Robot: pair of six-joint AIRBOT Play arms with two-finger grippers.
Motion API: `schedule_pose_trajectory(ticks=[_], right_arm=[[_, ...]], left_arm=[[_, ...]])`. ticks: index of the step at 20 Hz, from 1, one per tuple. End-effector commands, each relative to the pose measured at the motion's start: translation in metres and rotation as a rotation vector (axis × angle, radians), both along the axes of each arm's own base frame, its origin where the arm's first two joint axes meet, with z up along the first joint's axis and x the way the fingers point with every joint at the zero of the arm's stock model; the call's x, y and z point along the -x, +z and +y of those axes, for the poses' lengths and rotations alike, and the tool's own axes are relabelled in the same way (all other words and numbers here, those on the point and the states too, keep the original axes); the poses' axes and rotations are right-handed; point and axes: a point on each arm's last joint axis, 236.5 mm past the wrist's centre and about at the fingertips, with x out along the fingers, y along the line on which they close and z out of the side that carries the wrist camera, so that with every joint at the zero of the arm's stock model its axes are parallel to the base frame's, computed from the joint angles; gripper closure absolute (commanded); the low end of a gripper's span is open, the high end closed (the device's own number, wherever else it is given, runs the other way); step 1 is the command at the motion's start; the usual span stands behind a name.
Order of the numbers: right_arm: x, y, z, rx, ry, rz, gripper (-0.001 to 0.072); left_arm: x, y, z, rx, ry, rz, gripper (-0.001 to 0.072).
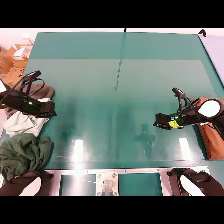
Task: Fold the shirts.
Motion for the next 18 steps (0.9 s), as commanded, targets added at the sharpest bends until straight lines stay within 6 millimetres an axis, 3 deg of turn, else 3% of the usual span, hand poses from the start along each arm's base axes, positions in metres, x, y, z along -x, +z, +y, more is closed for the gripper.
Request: schedule_pose_trajectory(ticks=[1, 11, 15, 16, 17, 18], right_arm=[[0.0, 0.0, 0.0, 0.0, 0.0, 0.0, 0.0691], [0.0, 0.0, 0.0, 0.0, 0.0, 0.0, 0.069], [-0.005, 0.001, 0.0, 0.0, -0.009, -0.022, 0.0691], [-0.008, 0.001, -0.001, 0.001, -0.014, -0.033, 0.069], [-0.01, 0.002, -0.001, 0.001, -0.018, -0.042, 0.069], [-0.017, 0.003, -0.002, 0.003, -0.03, -0.068, 0.069]], left_arm=[[0.0, 0.0, 0.0, 0.0, 0.0, 0.0, 0.0687], [0.0, 0.0, 0.0, 0.0, -0.001, -0.001, 0.0687], [-0.023, 0.004, 0.002, -0.001, 0.034, -0.091, 0.0686], [-0.033, 0.005, 0.009, -0.03, 0.05, -0.137, 0.0635], [-0.049, 0.004, 0.028, -0.111, 0.064, -0.204, 0.0241], [-0.069, 0.006, 0.061, -0.253, 0.086, -0.297, 0.0007]])
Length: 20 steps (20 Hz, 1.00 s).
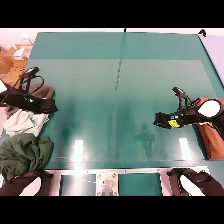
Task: Fold the shirts.
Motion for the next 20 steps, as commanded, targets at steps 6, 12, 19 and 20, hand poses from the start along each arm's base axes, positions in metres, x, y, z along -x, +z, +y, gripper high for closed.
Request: schedule_pose_trajectory(ticks=[6, 12, 19, 20], right_arm=[[-0.031, 0.007, -0.004, 0.005, -0.053, -0.126, 0.069], [-0.035, 0.008, -0.005, 0.005, -0.061, -0.142, 0.069], [-0.035, 0.008, -0.005, 0.004, -0.061, -0.141, 0.069], [-0.036, 0.009, -0.005, 0.005, -0.062, -0.142, 0.069]], left_arm=[[-0.121, 0.006, 0.18, -0.621, 0.098, -0.433, -0.0012], [-0.137, -0.125, 0.209, -0.637, -0.051, -0.24, 0.0128], [-0.195, 0.004, 0.181, -0.6, 0.008, -0.403, 0.0688], [-0.199, 0.046, 0.16, -0.586, -0.003, -0.453, 0.0688]])
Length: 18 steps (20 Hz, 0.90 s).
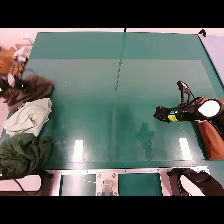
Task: Fold the shirts.
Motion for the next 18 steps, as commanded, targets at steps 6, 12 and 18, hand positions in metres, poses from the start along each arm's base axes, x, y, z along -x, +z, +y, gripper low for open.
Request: schedule_pose_trajectory(ticks=[6, 12, 18], right_arm=[[-0.01, 0.017, -0.003, -0.001, -0.006, -0.035, 0.069], [-0.018, 0.027, -0.015, -0.001, -0.043, -0.05, 0.069], [-0.015, 0.025, -0.021, -0.003, -0.06, -0.031, 0.0374]], left_arm=[[0.058, 0.258, -0.239, 0.38, -0.383, -0.238, 0.0688], [0.12, 0.232, -0.391, 0.683, -0.618, -0.021, 0.0687], [0.164, 0.11, -0.447, 0.717, -0.623, 0.381, 0.0068]])
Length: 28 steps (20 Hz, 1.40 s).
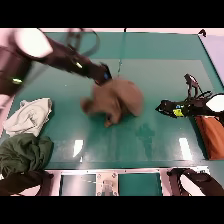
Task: Fold the shirts.
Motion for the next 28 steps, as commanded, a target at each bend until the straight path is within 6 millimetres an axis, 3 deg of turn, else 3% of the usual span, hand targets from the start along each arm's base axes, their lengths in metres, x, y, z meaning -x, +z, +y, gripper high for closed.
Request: schedule_pose_trajectory(ticks=[1, 3, 5, 8, 10, 14, 16, 18, 21, 24, 26, 27, 28], right_arm=[[0.002, -0.001, -0.012, -0.002, -0.033, 0.021, 0.0338], [0.002, -0.002, -0.029, 0.001, -0.074, 0.03, 0.0284], [0.0, -0.003, -0.05, 0.001, -0.138, 0.033, 0.0277], [-0.015, -0.007, -0.077, -0.027, -0.19, 0.013, 0.0278], [-0.029, -0.019, -0.076, -0.104, -0.177, 0.031, 0.0279], [-0.05, -0.061, -0.079, -0.14, -0.127, 0.135, 0.0279], [-0.072, -0.072, -0.084, -0.158, -0.12, 0.165, 0.028], [-0.096, -0.078, -0.079, -0.19, -0.059, 0.187, 0.028], [-0.129, -0.084, -0.057, -0.223, 0.039, 0.196, 0.028], [-0.163, -0.092, -0.036, -0.212, 0.105, 0.174, 0.028], [-0.181, -0.091, -0.014, -0.234, 0.146, 0.151, 0.0279], [-0.19, -0.088, -0.005, -0.238, 0.163, 0.135, 0.0279], [-0.198, -0.087, 0.004, -0.234, 0.182, 0.118, 0.0279]], left_arm=[[0.023, -0.038, -0.01, -0.025, -0.039, 0.163, 0.0068], [0.007, -0.031, 0.019, -0.031, 0.018, 0.176, 0.0067], [0.004, -0.036, 0.052, -0.052, 0.095, 0.271, 0.0067], [0.019, -0.062, 0.077, -0.103, 0.112, 0.391, 0.0067], [0.029, -0.095, 0.08, -0.124, 0.129, 0.459, 0.0067], [0.091, -0.176, 0.097, -0.209, 0.143, 0.722, 0.0067], [0.128, -0.201, 0.093, -0.185, 0.157, 0.871, 0.0067], [0.146, -0.218, 0.082, -0.112, 0.19, 0.952, 0.0067], [0.126, -0.247, 0.08, -0.057, 0.324, 0.876, 0.0067], [0.077, -0.251, 0.073, 0.055, 0.461, 0.736, 0.0067], [0.055, -0.253, 0.076, 0.082, 0.517, 0.661, 0.007], [0.05, -0.253, 0.077, 0.088, 0.53, 0.642, 0.0175], [0.048, -0.253, 0.077, 0.089, 0.534, 0.635, 0.0385]])
